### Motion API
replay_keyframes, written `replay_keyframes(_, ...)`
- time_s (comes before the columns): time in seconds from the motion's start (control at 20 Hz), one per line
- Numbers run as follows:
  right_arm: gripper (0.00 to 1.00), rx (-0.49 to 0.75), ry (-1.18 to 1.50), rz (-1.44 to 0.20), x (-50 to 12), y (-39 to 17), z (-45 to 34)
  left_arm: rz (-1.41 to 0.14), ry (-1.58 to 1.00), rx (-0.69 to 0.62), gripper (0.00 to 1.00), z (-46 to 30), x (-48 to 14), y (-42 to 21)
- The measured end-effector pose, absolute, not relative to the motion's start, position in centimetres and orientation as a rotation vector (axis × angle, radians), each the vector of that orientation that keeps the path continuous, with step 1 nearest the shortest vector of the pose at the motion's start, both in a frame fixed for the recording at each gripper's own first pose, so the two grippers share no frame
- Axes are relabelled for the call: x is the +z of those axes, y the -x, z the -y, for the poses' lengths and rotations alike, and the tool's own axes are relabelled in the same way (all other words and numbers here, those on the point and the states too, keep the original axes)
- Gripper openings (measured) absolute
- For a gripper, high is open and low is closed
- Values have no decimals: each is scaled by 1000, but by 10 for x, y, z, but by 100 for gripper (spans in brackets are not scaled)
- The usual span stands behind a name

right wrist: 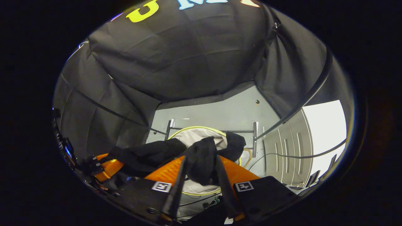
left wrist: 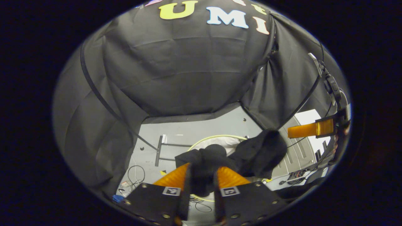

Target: Grasp the clothes on the hanger with both hands and then place them into the laundry hamper below.

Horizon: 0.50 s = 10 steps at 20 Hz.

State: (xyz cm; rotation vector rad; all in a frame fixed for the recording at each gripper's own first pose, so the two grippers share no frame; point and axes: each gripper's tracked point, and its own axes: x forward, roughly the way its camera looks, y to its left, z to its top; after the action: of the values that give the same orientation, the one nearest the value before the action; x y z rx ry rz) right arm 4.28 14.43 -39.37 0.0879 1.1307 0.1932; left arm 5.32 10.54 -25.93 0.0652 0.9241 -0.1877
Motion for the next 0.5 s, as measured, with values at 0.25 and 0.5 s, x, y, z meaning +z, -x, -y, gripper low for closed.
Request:
replay_keyframes(0.25,98,177,-70,-1092,-380,-37,-126,-904,-110,-155,96,-117,-262,-55)
replay_keyframes(0.5,98,119,-72,-1018,-357,-36,-97,-864,-75,-113,96,-114,-237,-44)
